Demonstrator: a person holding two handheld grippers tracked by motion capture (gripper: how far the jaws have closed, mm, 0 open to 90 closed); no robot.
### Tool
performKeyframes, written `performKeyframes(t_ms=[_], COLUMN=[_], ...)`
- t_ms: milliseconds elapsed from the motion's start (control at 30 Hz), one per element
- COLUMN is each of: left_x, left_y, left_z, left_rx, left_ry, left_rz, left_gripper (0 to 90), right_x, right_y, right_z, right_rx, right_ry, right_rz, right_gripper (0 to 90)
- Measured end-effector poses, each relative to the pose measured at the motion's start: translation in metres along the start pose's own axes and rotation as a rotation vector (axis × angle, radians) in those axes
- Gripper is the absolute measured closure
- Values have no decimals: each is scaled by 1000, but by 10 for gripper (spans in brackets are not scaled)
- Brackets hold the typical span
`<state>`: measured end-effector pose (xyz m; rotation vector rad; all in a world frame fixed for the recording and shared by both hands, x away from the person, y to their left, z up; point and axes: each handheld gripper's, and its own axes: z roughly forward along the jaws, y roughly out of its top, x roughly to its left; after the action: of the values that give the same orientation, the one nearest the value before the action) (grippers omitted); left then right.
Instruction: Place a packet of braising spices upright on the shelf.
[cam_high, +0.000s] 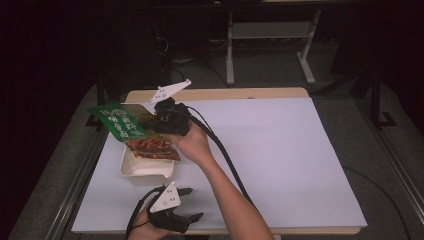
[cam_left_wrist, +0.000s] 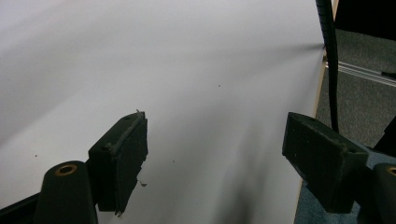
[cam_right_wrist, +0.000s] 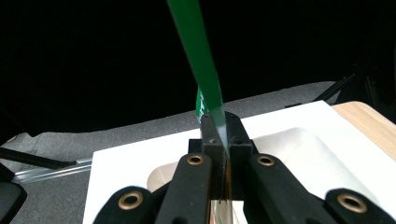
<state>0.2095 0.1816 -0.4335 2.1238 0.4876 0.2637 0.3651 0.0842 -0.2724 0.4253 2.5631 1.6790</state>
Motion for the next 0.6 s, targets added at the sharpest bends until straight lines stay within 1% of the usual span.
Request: performKeyframes(t_ms=[100,233,333,400,500,533,567,600], left_x=[0,0,-1,-1,-1,-1,-1,-1], left_y=[0,0,0,0,0,0,0,0], left_z=[0,-1,0,-1,-1,-1,-1,-1], left_rx=[2,1,-12,-14,-12,-12,-10,-8], left_ry=[1,1,5,6,6,6,5,4], left_rz=[0,3,-14,-12,-12,-12,-10,-6], left_gripper=[218,218,218,218,218,218,218,218], right_x=[2,2,3,3,1,0,0,-1], right_y=[-3,-5,-8,-11,-14,-17,-17,-21], right_z=[9,14,21,26,28,29,29,30], right_rx=[5,4,7,15,13,9,9,5], right_ry=[11,23,33,31,32,31,31,34], right_rz=[-1,8,18,19,25,44,44,63], right_gripper=[893,893,892,893,892,893,893,893])
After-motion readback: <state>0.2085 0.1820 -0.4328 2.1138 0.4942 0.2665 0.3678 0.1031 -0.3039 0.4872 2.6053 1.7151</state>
